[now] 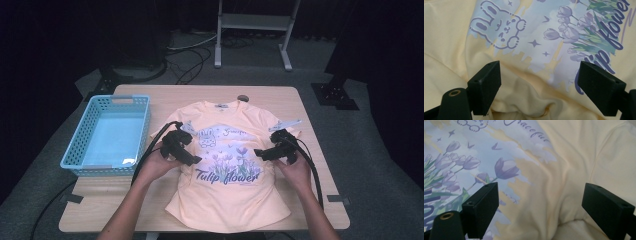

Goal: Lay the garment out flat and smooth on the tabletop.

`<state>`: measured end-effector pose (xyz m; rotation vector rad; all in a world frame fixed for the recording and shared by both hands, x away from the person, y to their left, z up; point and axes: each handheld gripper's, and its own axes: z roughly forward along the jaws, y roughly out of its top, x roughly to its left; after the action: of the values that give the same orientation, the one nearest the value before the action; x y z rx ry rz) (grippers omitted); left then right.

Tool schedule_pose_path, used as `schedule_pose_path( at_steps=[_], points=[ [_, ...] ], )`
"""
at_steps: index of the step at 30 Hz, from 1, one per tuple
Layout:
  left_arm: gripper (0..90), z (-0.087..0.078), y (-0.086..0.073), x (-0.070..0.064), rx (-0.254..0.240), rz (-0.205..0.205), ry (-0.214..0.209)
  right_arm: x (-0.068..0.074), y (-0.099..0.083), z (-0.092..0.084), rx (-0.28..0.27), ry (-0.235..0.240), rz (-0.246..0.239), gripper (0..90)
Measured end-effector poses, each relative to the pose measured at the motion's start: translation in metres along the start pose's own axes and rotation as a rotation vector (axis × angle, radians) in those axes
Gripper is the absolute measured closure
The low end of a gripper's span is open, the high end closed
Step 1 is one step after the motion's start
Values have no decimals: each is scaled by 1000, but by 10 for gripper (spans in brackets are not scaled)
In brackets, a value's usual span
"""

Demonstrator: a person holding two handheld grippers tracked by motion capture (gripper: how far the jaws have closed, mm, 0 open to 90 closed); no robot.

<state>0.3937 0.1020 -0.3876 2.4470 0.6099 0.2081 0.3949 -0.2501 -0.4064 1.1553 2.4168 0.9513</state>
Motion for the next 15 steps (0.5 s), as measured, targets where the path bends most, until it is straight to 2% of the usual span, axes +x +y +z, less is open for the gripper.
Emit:
schedule_pose_path(
  at_steps=[5, 12, 15],
  points=[
    [185, -3, -5, -8, -10, -6, 7, 1, -12, -8, -8, -14, 0, 135],
    [185, -10, -12, -20, -36, 8, 51, 2, -25, -17, -15, -20, 8, 135],
    [185, -15, -16, -25, -67, 13, 71, 3, -29, -21, -21, -28, -2, 135]
  ],
)
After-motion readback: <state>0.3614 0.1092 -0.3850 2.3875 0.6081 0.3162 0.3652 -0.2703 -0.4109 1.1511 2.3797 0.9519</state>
